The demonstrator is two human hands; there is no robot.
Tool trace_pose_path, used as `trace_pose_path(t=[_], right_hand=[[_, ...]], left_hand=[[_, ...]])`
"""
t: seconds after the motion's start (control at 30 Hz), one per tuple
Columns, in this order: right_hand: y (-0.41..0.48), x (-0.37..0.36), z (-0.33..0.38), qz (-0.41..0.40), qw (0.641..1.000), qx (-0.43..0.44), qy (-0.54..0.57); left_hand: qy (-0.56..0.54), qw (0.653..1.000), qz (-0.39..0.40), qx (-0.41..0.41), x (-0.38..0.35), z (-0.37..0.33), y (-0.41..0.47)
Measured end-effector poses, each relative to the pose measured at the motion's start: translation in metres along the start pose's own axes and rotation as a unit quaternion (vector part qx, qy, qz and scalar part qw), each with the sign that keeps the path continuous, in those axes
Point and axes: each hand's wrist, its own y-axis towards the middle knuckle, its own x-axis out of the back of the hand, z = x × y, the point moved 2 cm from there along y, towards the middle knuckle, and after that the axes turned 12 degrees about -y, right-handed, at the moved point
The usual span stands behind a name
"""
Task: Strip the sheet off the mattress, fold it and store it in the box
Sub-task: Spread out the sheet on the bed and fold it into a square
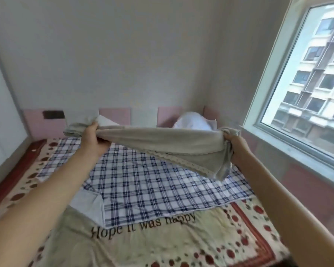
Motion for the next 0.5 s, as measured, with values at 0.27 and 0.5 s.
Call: trace_pose_path(t=[0.27,0.5], right_hand=[[-0.132,0.009,-0.204,0.086,0.95,-0.259,-0.149],[-0.23,0.018,-0.299,0.165,0.839,-0.384,-0.348]], left_hand=[[0.058,0.954,-0.269,0.119,0.183,0.068,-0.116],[0.245,0.882,-0.362,0.175,0.276,0.087,-0.165]])
